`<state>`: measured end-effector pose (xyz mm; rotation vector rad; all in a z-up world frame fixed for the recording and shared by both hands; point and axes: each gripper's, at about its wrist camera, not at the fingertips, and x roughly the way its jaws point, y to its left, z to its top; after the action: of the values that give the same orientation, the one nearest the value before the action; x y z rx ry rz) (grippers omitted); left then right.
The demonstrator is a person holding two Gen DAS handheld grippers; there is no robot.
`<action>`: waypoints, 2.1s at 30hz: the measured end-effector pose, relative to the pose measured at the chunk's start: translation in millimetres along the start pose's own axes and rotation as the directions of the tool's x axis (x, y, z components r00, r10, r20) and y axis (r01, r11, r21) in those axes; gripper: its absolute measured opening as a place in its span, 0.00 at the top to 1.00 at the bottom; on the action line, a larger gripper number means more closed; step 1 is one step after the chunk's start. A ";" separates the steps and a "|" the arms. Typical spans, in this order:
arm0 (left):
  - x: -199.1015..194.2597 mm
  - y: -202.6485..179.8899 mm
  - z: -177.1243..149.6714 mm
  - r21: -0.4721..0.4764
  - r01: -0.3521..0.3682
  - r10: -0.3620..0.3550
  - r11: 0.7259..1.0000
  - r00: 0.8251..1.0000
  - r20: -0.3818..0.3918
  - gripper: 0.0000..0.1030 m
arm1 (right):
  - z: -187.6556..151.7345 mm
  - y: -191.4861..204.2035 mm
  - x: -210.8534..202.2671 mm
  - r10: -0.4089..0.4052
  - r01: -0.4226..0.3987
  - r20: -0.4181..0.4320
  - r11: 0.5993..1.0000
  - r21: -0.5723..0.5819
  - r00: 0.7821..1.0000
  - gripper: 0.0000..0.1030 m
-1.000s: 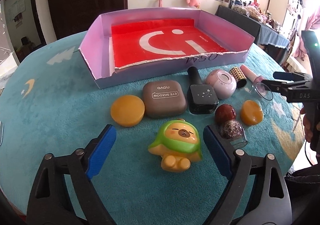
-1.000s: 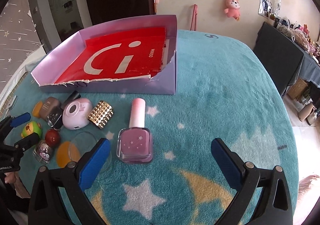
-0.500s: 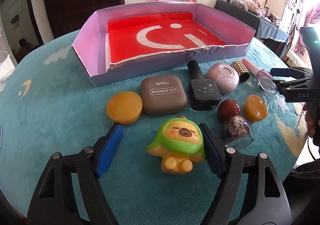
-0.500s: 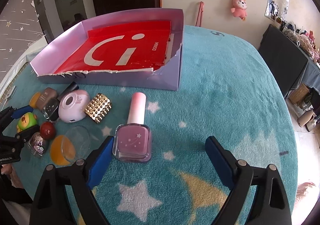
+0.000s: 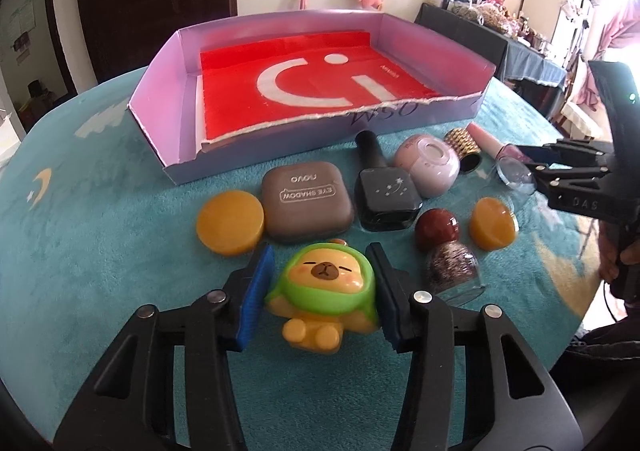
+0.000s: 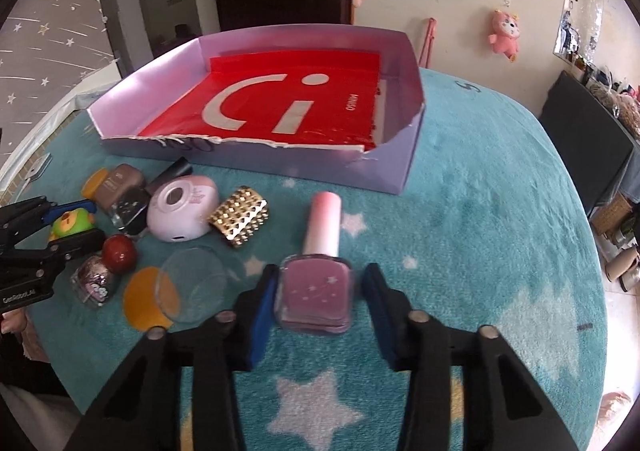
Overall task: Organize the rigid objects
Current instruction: 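Move the right tool to the pink nail polish bottle while the left tool approaches the green-hooded toy, then close the right gripper on the nail polish while the left gripper closes on the green toy, then carry the nail polish into the red-lined box while the left tool carries the toy in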
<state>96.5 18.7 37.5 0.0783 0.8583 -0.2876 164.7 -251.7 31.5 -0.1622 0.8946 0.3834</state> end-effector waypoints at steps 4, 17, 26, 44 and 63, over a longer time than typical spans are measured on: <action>-8.3 -1.2 4.7 0.008 -0.006 0.006 1.000 1.000 0.029 0.56 | 0.0 0.3 -4.6 0.007 -0.007 0.018 1.000 0.012 1.000 0.62; -21.7 -0.2 15.4 0.013 -0.014 0.013 1.000 0.997 0.074 0.56 | 6.9 3.6 -34.0 0.011 -0.012 0.101 1.000 0.009 0.995 0.62; -38.4 7.0 36.6 0.025 -0.039 0.035 0.999 0.989 0.143 0.56 | 15.9 4.9 -47.8 0.014 -0.013 0.141 1.000 -0.006 0.990 0.62; 6.0 28.5 109.9 0.101 -0.032 0.025 0.994 0.997 0.072 0.56 | 98.9 10.8 -18.7 0.039 -0.020 0.139 0.991 -0.134 0.990 0.62; 69.9 36.2 124.6 0.118 -0.027 0.040 0.993 0.993 -0.112 0.56 | 129.3 7.7 58.0 -0.046 0.018 -0.108 0.970 -0.244 0.993 0.62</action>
<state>241.4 15.3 64.4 0.2194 0.9523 -0.3041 288.5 -191.6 66.3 -0.4273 0.9536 0.4566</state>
